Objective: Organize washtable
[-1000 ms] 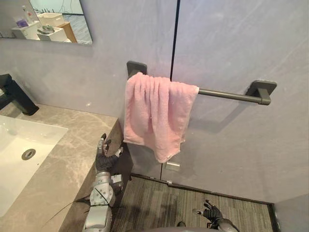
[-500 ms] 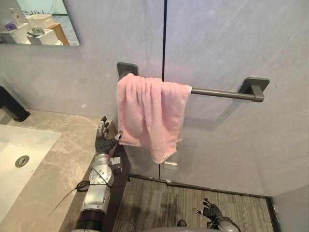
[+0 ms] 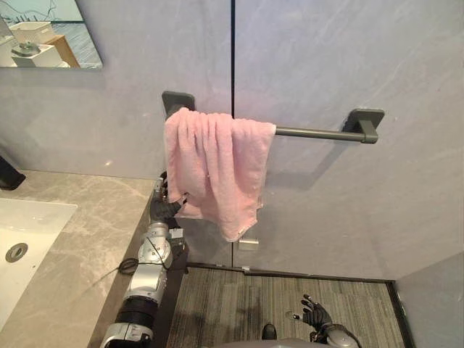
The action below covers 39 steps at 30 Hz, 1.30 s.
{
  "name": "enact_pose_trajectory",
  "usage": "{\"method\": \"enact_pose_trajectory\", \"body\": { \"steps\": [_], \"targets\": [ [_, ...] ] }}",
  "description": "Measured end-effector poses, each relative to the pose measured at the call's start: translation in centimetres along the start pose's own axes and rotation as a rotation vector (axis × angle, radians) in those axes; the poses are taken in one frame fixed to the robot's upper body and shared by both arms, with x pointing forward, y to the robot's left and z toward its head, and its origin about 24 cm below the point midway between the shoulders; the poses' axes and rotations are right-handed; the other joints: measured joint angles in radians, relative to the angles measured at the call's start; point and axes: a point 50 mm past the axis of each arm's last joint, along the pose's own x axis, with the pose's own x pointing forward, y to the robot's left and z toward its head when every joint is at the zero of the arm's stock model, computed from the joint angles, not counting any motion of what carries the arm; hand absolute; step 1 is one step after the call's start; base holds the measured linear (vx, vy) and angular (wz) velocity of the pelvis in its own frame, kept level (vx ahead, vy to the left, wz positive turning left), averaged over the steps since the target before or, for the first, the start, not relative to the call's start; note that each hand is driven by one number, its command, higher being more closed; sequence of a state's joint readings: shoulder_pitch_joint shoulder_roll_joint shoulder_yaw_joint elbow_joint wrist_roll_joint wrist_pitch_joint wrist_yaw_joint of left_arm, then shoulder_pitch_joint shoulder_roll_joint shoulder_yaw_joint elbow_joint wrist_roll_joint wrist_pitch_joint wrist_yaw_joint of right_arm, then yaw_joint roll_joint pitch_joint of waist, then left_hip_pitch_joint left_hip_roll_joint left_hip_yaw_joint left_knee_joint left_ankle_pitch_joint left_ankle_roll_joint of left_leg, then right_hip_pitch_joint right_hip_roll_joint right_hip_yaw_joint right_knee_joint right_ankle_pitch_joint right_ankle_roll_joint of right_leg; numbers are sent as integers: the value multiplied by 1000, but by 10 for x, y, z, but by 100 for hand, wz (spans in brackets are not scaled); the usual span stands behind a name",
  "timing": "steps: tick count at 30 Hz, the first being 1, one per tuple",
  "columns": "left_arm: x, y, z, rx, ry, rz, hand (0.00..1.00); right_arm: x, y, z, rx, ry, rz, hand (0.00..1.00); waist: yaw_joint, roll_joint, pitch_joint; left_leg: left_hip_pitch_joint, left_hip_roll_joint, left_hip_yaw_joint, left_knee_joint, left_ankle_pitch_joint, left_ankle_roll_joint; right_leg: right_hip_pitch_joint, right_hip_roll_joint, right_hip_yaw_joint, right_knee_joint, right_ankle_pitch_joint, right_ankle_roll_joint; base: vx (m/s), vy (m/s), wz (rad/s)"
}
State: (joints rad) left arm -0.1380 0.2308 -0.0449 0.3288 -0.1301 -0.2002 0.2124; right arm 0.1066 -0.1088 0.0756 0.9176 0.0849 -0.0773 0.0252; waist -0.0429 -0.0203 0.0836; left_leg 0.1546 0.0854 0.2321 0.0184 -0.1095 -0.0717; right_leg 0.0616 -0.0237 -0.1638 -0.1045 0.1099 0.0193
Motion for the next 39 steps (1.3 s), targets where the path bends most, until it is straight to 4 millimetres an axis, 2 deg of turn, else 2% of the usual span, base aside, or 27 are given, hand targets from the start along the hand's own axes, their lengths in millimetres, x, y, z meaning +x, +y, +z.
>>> {"method": "enact_pose_trajectory", "body": {
  "steps": [1,4,9,11,14,15,16,19,26,30,34,36,39],
  "targets": [
    [-1,-4,-2,-7,9,-19,100,0,0,0,0,-1,0,0,0,0,0,0,0,6,2,0,0,-2,-5,5,0,3,0,-57,6,-12],
    [-3,-13,-7,0,32,-83,100,0,0,2,-1,-6,1,0,-3,0,0,0,1,18,2,0,0,-14,-6,19,0,11,0,-62,0,-14],
    [-3,-26,-6,2,30,-146,100,0,3,17,6,-84,7,0,-33,-3,0,0,-4,30,2,0,0,-16,-12,34,0,20,4,-34,9,-10],
    [2,-29,0,1,11,-155,100,-2,4,31,8,-145,10,0,-34,-4,1,0,-5,40,2,0,0,-22,-11,43,0,24,5,-38,9,-18],
    [6,-30,6,-1,-11,-156,100,-9,7,73,28,-335,26,0,-38,-4,1,0,-7,59,1,0,0,-32,-10,63,0,30,6,-35,5,-17],
    [6,-30,6,-1,-12,-156,100,-10,7,77,28,-352,28,0,-40,-4,1,0,-7,59,1,0,0,-32,-11,63,0,30,6,-28,2,-4],
    [7,-30,7,0,-15,-154,100,-16,8,93,30,-435,33,0,-45,-4,1,0,-7,59,1,0,0,-32,-11,64,0,30,6,0,0,0],
    [7,-27,8,1,-18,-145,100,-30,10,121,29,-583,45,0,-52,-4,1,0,-8,62,1,-1,1,-33,-10,67,0,30,6,-5,0,-1],
    [8,-29,20,-12,-70,-155,100,-55,8,161,61,-803,98,0,-49,-5,1,-8,-9,74,16,-9,15,-41,-12,85,0,33,9,-23,5,-6],
    [7,-37,25,-44,-91,-165,100,-61,22,179,71,-864,226,0,-47,-6,1,-16,-14,74,22,-10,17,-48,-17,89,0,40,11,-35,7,-3],
    [4,-47,27,-61,-100,-197,100,-67,48,199,40,-916,367,0,-21,-6,1,-17,-15,71,27,-8,20,-46,-19,89,0,47,9,-55,-4,1],
    [3,-52,27,-73,-100,-206,100,-72,61,217,21,-964,427,0,-9,-6,1,-18,-17,65,31,-5,24,-41,-22,85,0,50,8,-79,-5,8],
    [0,-58,27,-74,-99,-232,100,-76,69,231,-6,-1007,460,0,4,-8,2,-21,-19,53,32,-2,29,-38,-26,80,0,53,7,-61,-1,11]
  ]
}}
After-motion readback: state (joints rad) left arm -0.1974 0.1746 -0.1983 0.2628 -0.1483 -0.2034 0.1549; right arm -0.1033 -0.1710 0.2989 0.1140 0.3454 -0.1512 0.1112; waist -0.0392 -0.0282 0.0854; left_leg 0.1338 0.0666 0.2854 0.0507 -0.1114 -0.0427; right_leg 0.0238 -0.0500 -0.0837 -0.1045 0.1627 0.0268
